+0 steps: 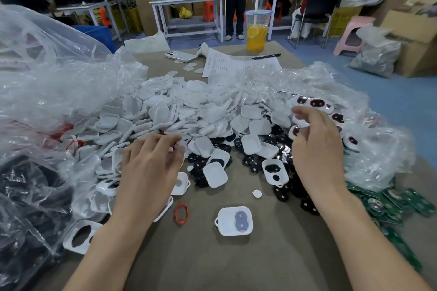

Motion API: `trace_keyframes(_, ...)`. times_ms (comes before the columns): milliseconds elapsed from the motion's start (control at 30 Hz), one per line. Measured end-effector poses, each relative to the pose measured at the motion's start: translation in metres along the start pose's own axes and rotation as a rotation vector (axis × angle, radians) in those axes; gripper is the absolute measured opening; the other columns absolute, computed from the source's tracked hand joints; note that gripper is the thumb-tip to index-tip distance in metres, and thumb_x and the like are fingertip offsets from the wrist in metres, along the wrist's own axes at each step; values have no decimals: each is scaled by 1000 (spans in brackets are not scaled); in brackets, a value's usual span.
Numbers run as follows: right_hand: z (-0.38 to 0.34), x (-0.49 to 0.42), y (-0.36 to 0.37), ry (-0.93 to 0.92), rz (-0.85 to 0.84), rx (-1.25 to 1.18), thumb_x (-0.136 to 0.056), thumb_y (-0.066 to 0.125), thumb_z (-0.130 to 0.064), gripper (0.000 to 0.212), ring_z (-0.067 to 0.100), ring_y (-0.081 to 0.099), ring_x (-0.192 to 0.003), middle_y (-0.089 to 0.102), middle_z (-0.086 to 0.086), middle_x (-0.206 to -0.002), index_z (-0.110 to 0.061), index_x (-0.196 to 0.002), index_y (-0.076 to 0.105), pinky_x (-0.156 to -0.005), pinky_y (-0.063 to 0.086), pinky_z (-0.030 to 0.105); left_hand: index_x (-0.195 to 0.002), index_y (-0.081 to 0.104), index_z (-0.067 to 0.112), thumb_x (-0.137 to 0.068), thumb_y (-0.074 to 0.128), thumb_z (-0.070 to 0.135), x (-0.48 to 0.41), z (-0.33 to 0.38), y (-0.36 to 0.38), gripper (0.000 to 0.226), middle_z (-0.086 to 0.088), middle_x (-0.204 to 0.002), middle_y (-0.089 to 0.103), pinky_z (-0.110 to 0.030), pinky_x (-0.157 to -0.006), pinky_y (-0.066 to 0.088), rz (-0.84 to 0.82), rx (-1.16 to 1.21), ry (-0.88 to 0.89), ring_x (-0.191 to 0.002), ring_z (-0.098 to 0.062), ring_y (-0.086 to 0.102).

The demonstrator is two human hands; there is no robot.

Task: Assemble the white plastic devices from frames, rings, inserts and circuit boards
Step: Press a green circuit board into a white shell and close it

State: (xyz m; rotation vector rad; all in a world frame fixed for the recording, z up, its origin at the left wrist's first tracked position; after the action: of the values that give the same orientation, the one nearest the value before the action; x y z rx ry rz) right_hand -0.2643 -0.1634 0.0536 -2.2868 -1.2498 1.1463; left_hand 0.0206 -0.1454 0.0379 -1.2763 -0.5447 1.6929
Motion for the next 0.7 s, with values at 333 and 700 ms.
trace_keyframes(333, -12, 49, -22, -158, -118, 93, -85, 34, -7, 42, 16, 61, -83, 59, -13, -88, -22, -100, 70, -73, 45, 30, -116, 68, 21, -102, 56, 24, 3, 5, -5, 18, 0, -112, 66, -35, -97, 27, 18, 23, 24, -114, -29, 51)
trace_keyframes(700, 14, 122, -85, -39, -68, 477, -93, 55, -29, 27, 38, 51, -129, 61, 14, -129, -20, -114, 70, -114, 27, 50, -126, 63, 21, -101, 56, 20, 6, 4, -9, 26, 0, -114, 67, -38, -101, 26, 25, 88, 17, -117, -29, 50)
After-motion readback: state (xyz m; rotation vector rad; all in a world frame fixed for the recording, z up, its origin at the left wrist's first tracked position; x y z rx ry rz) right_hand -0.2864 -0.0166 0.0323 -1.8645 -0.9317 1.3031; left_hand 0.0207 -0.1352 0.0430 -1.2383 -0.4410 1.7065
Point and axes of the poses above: each hand's wrist, its own x-axis away from the middle knuckle, its own y-axis out of the palm, z = x × y, the point moved 4 cm from there along -x, towards the middle knuckle
